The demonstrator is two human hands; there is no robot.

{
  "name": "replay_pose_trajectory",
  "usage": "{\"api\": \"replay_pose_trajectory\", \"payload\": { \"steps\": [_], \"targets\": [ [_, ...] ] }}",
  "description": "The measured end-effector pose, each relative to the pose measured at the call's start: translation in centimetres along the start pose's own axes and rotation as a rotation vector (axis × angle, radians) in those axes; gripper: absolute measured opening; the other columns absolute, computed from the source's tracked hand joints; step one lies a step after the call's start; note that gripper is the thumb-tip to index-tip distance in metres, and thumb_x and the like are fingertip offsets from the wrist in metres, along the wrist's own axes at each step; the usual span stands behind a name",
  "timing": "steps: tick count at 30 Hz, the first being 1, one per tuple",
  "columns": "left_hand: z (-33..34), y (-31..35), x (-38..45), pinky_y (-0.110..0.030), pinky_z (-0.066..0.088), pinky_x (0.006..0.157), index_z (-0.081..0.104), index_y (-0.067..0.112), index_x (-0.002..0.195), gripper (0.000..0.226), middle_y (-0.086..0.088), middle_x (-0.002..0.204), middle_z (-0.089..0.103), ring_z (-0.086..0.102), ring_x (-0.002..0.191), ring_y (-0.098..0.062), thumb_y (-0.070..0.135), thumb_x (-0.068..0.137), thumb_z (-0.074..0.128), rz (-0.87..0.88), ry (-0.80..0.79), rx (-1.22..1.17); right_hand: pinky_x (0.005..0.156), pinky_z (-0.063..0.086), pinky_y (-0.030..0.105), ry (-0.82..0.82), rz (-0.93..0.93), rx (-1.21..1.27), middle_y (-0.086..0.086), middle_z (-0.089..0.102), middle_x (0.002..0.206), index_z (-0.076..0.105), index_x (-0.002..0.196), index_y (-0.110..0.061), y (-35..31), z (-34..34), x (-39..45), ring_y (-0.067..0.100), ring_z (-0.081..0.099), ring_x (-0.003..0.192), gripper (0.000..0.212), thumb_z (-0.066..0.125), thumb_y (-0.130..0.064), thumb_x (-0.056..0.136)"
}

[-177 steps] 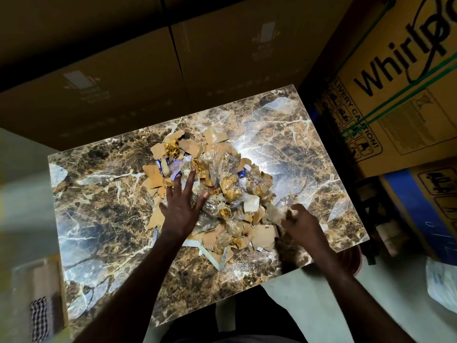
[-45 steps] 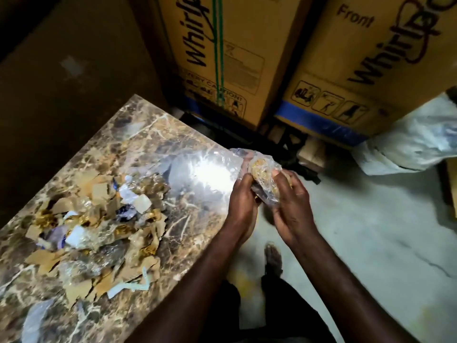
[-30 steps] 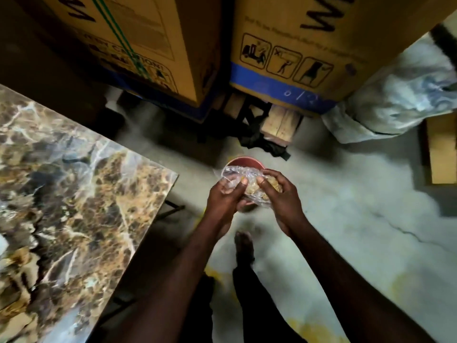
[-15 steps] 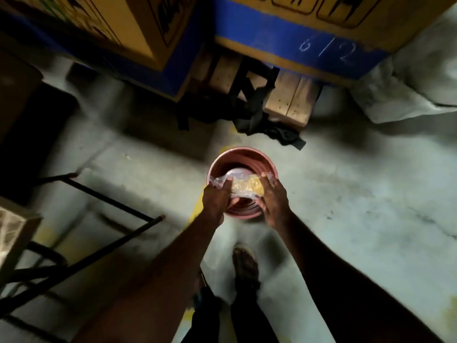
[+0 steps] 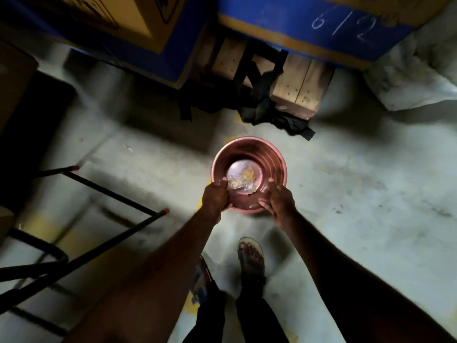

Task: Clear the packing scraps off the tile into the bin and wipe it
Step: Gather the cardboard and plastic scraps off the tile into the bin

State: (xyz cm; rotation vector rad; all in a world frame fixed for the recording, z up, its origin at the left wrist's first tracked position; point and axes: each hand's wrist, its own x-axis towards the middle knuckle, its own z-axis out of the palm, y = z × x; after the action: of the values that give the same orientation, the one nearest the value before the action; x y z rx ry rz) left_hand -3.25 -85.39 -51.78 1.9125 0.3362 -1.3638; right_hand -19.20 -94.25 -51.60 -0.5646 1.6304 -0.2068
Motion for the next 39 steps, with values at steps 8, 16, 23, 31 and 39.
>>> {"api": "replay_pose_trajectory", "payload": {
  "steps": [8,16,23,31,39],
  "targets": [
    [-2.1,3.4,-14.8,-0.025,0.053,0.055,0.069,0.011,0.104,0.012,-0.013,0.084,0.068,0.063,0.06,-0.018,0.018,0.106,0.06,0.014,-0.066,-0.057,0.087,0.062,0.036,-0.11,-0.038,0.017,0.011,0.072,0.087,0.066,0.109,-0.003,-4.2,-0.9,-14.5,0.025,0.071,0.083,0.012,0.067,-0.013,0.102],
    [-6.7,11.6,-37.0,-0.036,0.059,0.094,0.076,0.023,0.11,0.021,0.0,0.107,0.079,0.074,0.099,-0.02,0.031,0.097,0.062,0.396,0.013,0.049,0.072,0.06,0.023,-0.202,-0.347,-0.134,0.009,0.078,0.101,0.073,0.115,-0.006,-12.5,1.8,-37.9,0.025,0.075,0.092,0.021,0.054,-0.006,0.105],
    [-17.8,14.1,-49.7,-0.052,0.062,0.097,0.075,0.03,0.103,0.034,0.006,0.1,0.078,0.075,0.102,-0.018,0.05,0.081,0.058,0.544,0.122,-0.174,0.081,0.058,0.04,-0.4,-0.52,-0.248,0.019,0.077,0.103,0.072,0.105,-0.006,-14.2,6.2,-53.4,0.036,0.075,0.102,0.018,0.054,-0.004,0.101],
    [-33.4,10.9,-57.4,-0.038,0.063,0.074,0.073,0.022,0.107,0.012,-0.014,0.111,0.076,0.075,0.099,-0.025,0.025,0.101,0.063,0.538,0.229,-0.411,0.087,0.065,0.049,-0.716,-0.647,-0.588,0.011,0.079,0.099,0.072,0.097,-0.022,-9.8,14.3,-65.8,0.024,0.079,0.09,0.011,0.064,-0.015,0.096],
    [-46.0,5.2,-62.5,-0.033,0.062,0.07,0.073,0.013,0.117,0.021,-0.009,0.103,0.078,0.076,0.087,-0.015,0.028,0.108,0.061,0.598,0.363,-0.592,0.093,0.063,0.053,-0.949,-0.706,-0.796,0.01,0.078,0.1,0.072,0.107,-0.022,-3.3,21.9,-74.9,0.027,0.079,0.089,0.01,0.071,-0.017,0.099]
  ]
}}
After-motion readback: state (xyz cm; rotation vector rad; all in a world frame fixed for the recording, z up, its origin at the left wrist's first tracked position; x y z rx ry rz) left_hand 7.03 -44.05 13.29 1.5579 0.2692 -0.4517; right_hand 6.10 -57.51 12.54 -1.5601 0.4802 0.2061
